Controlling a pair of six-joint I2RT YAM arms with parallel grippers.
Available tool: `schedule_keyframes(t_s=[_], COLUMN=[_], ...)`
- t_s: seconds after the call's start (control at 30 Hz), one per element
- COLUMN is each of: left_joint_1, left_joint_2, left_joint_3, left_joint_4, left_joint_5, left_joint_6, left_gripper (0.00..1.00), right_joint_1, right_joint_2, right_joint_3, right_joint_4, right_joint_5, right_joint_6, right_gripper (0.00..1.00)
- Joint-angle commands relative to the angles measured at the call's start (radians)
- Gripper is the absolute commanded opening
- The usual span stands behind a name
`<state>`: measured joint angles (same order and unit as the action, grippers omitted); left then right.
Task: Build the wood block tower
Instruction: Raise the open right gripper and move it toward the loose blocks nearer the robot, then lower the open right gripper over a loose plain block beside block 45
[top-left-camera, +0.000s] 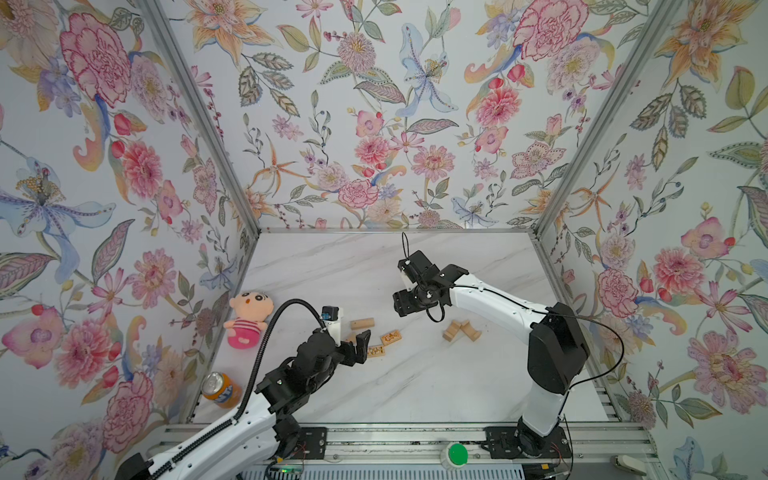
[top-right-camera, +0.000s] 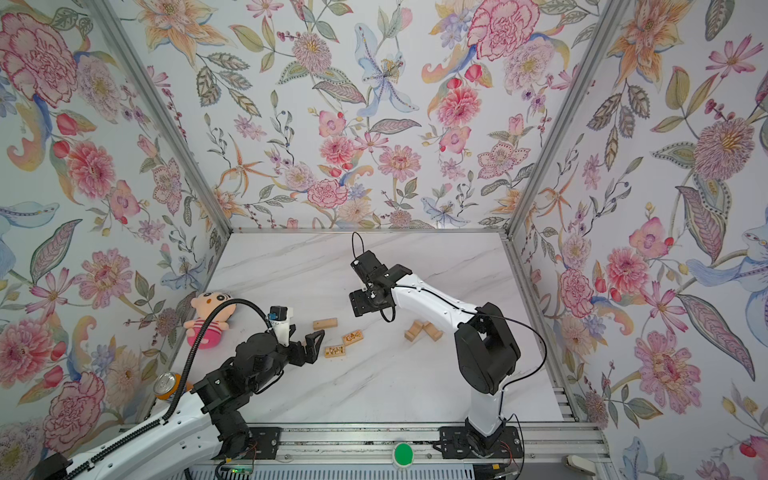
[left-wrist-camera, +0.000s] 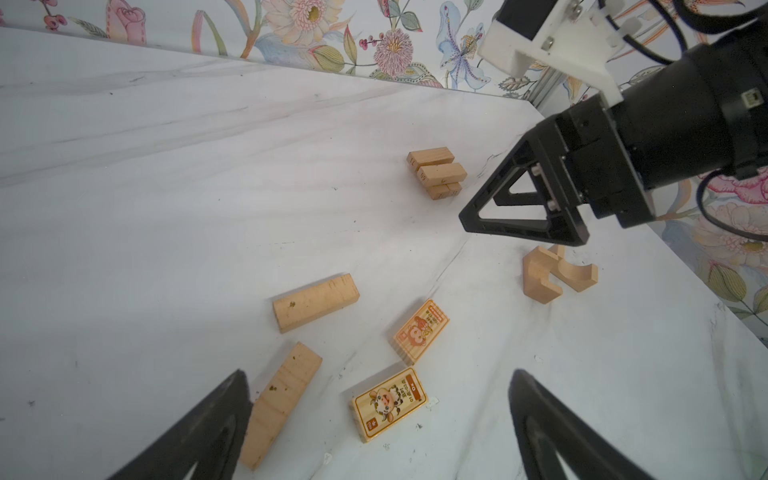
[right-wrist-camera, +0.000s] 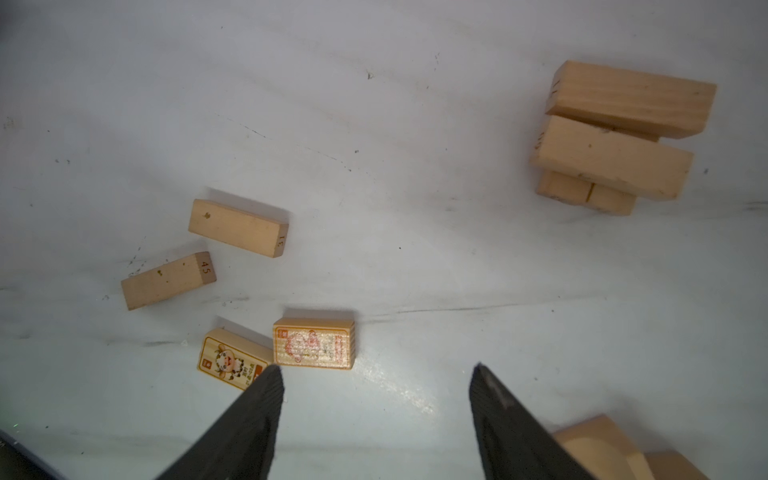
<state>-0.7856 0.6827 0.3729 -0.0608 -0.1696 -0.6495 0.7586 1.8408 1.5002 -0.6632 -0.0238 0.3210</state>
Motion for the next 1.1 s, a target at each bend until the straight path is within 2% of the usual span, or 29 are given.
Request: schedule_keyframes(t_s=[0.0,0.37,1.07], left_joint_1=[-0.005,-0.006,-0.004], left_joint_2=[-0.005,0.008,-0.006], left_joint_3=[0.001,0.000,-0.005], left_joint_4=[-0.060,-0.094,-0.089], left_joint_5=[-0.051,-0.079,-0.102], left_joint_6=[-0.037,-0.074,-0.068], left_gripper=[0.98,0.98,0.99], right_joint_1=[0.017,0.095,0.114], right_joint_2=[0.062,0.262,0.449], right_joint_3=[0.034,0.211,0.392], right_joint_4=[0.032,0.039,0.039], right_joint_5=[-0.051,-0.096,-0.196], right_joint_6=[-0.025,-0.103,-0.131], right_gripper=[0.71,0.70,0.70])
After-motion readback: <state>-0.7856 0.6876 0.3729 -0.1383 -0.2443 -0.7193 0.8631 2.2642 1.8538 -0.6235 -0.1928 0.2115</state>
